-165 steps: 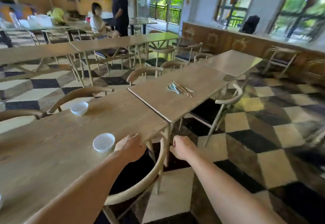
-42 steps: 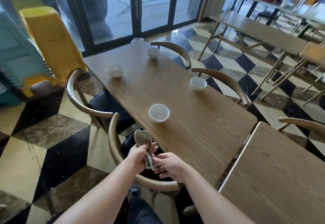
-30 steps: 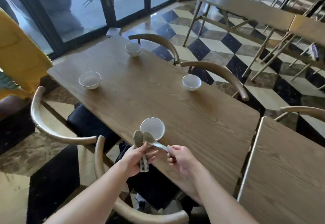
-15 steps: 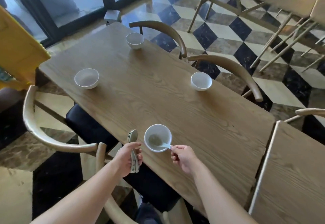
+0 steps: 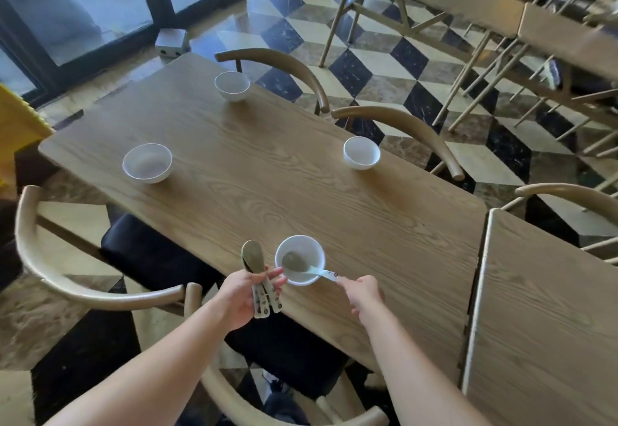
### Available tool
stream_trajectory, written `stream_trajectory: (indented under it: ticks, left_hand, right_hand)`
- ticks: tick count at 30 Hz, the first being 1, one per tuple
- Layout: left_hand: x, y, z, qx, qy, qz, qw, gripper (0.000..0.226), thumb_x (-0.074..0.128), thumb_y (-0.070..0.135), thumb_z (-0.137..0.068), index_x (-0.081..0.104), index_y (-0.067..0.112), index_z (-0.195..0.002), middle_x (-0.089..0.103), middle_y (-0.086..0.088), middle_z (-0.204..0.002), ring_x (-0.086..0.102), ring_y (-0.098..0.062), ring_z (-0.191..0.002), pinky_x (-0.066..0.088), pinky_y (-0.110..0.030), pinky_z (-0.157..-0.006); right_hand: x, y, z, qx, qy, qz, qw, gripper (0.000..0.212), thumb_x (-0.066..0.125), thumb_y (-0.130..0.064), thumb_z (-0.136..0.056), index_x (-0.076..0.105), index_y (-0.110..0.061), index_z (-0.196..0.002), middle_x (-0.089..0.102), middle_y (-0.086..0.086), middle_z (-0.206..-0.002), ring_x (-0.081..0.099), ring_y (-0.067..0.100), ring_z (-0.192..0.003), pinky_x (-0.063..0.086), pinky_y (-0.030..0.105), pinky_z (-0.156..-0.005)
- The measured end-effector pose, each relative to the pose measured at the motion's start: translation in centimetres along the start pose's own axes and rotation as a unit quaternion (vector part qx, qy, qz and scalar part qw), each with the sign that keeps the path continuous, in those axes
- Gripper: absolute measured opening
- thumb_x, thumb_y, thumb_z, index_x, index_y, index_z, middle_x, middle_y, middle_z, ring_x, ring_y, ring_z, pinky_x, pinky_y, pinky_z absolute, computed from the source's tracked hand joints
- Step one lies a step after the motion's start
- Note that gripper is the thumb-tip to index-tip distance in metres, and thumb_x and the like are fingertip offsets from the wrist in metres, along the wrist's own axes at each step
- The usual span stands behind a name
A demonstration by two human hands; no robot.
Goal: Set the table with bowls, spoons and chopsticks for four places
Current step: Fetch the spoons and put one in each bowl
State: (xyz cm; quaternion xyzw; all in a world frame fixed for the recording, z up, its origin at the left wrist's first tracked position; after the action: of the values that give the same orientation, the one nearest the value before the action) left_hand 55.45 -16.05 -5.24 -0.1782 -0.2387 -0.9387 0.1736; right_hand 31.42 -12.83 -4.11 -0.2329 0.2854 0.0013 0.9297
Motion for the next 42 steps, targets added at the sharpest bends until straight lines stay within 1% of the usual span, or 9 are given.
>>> stream_trajectory:
  ticks: [2, 4, 8, 12, 19, 23, 31, 34, 42]
  left_hand:
    - [-0.9, 0.8, 0.4, 0.004, -0.003, -0.017, 1.0, 0.035, 0.044, -0.002, -0.099, 0.046, -0.011, -0.134, 0.072, -0.022, -0.114, 0.075, -0.031, -0.091, 0.06, -0.042, -0.071]
    - [-2.1, 1.8, 1.1, 0.011, -0.005, -0.039, 0.999, 0.029, 0.05, -0.002, -0.097, 0.053, -0.013, -0.124, 0.072, -0.024, -0.101, 0.074, -0.033, -0.081, 0.06, -0.044, -0.072]
    - [-5.5, 4.5, 3.9, 0.041, -0.005, -0.083, 0.996, 0.005, 0.056, -0.005, -0.094, 0.059, -0.005, -0.098, 0.063, -0.023, -0.083, 0.064, -0.033, -0.074, 0.054, -0.047, -0.074]
    - [-12.6, 7.7, 6.7, 0.066, -0.004, -0.098, 0.993, 0.006, 0.059, -0.004, -0.092, 0.061, -0.004, -0.087, 0.063, -0.025, -0.081, 0.065, -0.036, -0.066, 0.055, -0.048, -0.067]
    - [-22.8, 12.7, 11.0, 0.089, 0.026, -0.044, 0.995, 0.011, 0.069, 0.003, -0.088, 0.063, 0.001, -0.097, 0.069, -0.019, -0.094, 0.067, -0.035, -0.081, 0.05, -0.06, -0.091]
    - [-26.2, 15.1, 12.2, 0.092, 0.035, -0.005, 0.995, 0.024, 0.073, 0.008, -0.086, 0.064, 0.001, -0.107, 0.073, -0.017, -0.091, 0.071, -0.031, -0.075, 0.058, -0.044, -0.072]
    - [-29.2, 18.9, 11.6, 0.087, 0.046, 0.079, 0.992, 0.032, 0.064, -0.009, -0.087, 0.058, 0.001, -0.117, 0.069, -0.023, -0.102, 0.074, -0.028, -0.072, 0.056, -0.046, -0.074]
    - [-29.1, 19.8, 10.4, 0.08, 0.048, 0.083, 0.992, 0.043, 0.052, -0.018, -0.089, 0.05, -0.004, -0.129, 0.063, -0.026, -0.124, 0.069, -0.036, -0.089, 0.052, -0.049, -0.081]
    - [-27.0, 24.1, 6.0, 0.048, 0.032, 0.05, 0.997, 0.046, 0.037, -0.027, -0.087, 0.046, -0.003, -0.124, 0.06, -0.027, -0.126, 0.065, -0.042, -0.096, 0.048, -0.054, -0.087]
  right_hand:
    - [-0.3, -0.2, 1.3, -0.053, 0.179, -0.002, 0.982, 0.025, 0.066, -0.025, -0.084, 0.062, -0.007, -0.101, 0.069, 0.012, -0.1, 0.065, 0.032, -0.093, 0.053, 0.033, -0.078]
    - [1.2, -1.1, 3.8, -0.116, 0.228, -0.043, 0.966, 0.01, 0.061, -0.019, -0.085, 0.064, -0.011, -0.09, 0.071, 0.01, -0.097, 0.065, 0.031, -0.089, 0.05, 0.033, -0.078]
    - [9.1, -3.4, 10.2, -0.128, -0.088, -0.099, 0.983, 0.017, 0.06, -0.03, -0.092, 0.062, -0.014, -0.086, 0.064, 0.004, -0.082, 0.049, 0.013, -0.055, 0.037, 0.024, -0.05]
    - [18.1, -5.1, 16.3, -0.124, -0.313, -0.057, 0.94, 0.015, 0.061, -0.031, -0.096, 0.066, -0.017, -0.097, 0.064, 0.004, -0.087, 0.056, 0.014, -0.06, 0.04, 0.021, -0.05]
    - [28.0, -8.6, 22.5, -0.205, -0.321, 0.044, 0.924, 0.015, 0.063, -0.011, -0.093, 0.063, -0.005, -0.106, 0.061, 0.001, -0.077, 0.052, 0.01, -0.054, 0.035, 0.02, -0.042]
    - [30.7, -10.8, 24.0, -0.202, -0.349, 0.054, 0.914, 0.019, 0.063, -0.013, -0.092, 0.066, -0.001, -0.106, 0.065, 0.008, -0.08, 0.051, 0.01, -0.053, 0.036, 0.021, -0.044]
    - [32.8, -14.9, 23.7, -0.142, -0.319, -0.136, 0.927, 0.005, 0.064, 0.001, -0.091, 0.068, -0.002, -0.092, 0.061, 0.008, -0.071, 0.056, 0.015, -0.058, 0.05, 0.026, -0.054]
    - [33.0, -15.7, 22.6, -0.087, -0.309, -0.249, 0.914, 0.007, 0.063, 0.006, -0.09, 0.068, 0.001, -0.087, 0.063, 0.011, -0.068, 0.059, 0.017, -0.059, 0.056, 0.025, -0.056]
    - [31.9, -19.4, 17.8, -0.02, -0.26, -0.414, 0.872, 0.007, 0.061, 0.01, -0.088, 0.065, 0.005, -0.086, 0.063, 0.015, -0.079, 0.059, 0.021, -0.073, 0.06, 0.024, -0.055]
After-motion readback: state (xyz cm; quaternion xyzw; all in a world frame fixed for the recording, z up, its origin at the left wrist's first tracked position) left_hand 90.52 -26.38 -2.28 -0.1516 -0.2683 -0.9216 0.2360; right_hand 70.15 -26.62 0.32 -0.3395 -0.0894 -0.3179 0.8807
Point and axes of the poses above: each hand's wrist, its own z-axis away from the middle knuckle, its own x-axis out of the palm, y = z × x, the point moved 2 cm from there along -z, towards the middle knuckle
